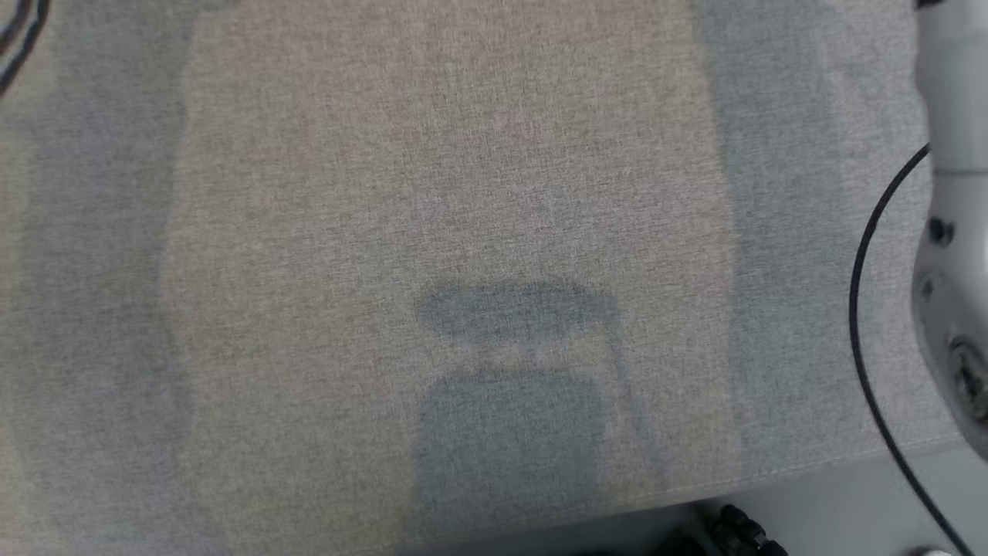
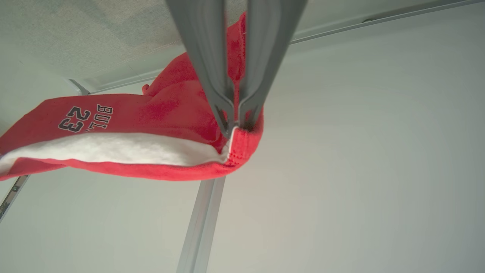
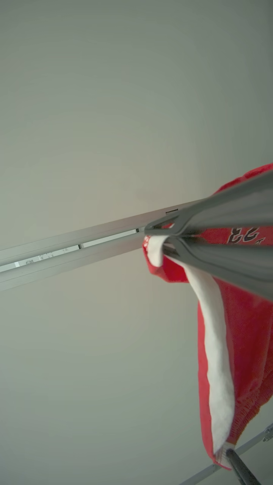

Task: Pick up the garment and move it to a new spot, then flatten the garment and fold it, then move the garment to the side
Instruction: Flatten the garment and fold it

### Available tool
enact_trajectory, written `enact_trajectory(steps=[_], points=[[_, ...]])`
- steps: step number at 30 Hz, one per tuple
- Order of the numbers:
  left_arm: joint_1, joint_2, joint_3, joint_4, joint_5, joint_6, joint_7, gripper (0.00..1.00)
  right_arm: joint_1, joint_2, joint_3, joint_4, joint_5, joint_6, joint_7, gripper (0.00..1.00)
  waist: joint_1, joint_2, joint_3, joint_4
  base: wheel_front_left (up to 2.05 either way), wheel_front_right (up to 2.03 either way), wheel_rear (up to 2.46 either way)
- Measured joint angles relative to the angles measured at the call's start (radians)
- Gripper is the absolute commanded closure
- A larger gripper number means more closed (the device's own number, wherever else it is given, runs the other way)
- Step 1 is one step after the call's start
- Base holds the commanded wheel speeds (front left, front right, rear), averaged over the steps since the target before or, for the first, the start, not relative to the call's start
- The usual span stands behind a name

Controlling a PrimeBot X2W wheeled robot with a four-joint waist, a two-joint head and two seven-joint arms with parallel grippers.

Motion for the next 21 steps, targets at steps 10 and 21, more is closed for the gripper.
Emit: enact_trajectory(steps=[10, 21], points=[[0.404, 0.093, -0.22, -0.141, -0.142, -0.014, -0.137, 1.0, 0.461, -0.151, 0.269, -0.147, 0.186, 0.0, -0.059, 1.0, 0.0, 0.0, -0.008, -0.006, 0.0, 0.0, 0.0], [0.969, 0.219, -0.392, -0.368, -0.193, 0.023, -0.222, 1.0, 1.058, -0.346, 0.324, -0.333, 0.267, 0.0, -0.072, 1.0, -0.0003, 0.0001, -0.185, 0.02, 0.0, 0.0, 0.0]])
